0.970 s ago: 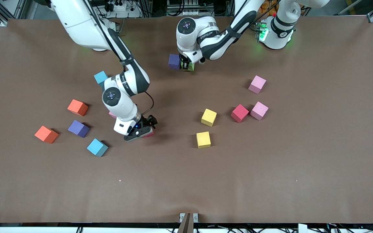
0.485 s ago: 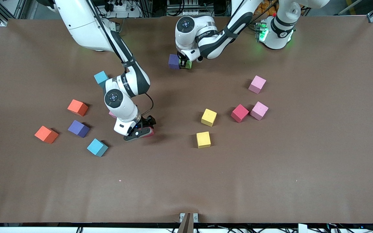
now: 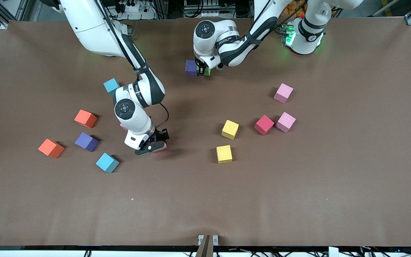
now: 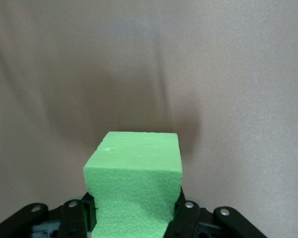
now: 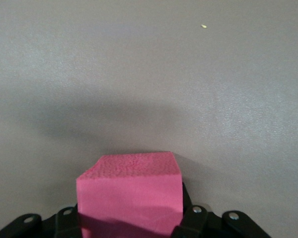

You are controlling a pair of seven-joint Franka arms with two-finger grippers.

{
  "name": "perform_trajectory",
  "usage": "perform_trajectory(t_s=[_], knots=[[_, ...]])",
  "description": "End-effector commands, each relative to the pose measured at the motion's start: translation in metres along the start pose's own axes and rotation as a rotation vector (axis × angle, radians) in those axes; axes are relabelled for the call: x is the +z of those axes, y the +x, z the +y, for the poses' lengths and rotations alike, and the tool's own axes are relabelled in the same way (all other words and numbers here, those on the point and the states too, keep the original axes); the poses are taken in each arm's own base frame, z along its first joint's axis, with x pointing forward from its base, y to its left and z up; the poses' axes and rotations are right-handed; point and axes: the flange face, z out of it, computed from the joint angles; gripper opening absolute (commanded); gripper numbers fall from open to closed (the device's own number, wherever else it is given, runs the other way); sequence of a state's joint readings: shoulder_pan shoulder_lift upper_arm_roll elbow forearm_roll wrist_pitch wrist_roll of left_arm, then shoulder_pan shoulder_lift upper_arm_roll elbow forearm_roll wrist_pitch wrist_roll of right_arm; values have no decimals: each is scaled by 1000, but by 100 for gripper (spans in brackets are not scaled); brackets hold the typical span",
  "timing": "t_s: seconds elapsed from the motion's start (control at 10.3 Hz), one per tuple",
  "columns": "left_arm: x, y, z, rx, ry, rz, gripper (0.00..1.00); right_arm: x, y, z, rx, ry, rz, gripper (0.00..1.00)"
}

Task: Form number 2 with 11 blocks

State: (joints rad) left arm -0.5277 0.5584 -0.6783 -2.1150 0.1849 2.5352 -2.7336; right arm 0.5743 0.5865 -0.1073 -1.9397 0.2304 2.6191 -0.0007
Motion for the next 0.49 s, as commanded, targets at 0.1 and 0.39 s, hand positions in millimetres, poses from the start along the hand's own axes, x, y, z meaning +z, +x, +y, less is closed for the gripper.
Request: perform_trajectory(t_s=[0.1,0.39], knots=[[0,-2,-5,-77,-7,-12,80,-51,5,-4,15,26,13,43],[-9,-4,-7,-107,-27,9,100,-125,-4,6,-57,60,-42,43]])
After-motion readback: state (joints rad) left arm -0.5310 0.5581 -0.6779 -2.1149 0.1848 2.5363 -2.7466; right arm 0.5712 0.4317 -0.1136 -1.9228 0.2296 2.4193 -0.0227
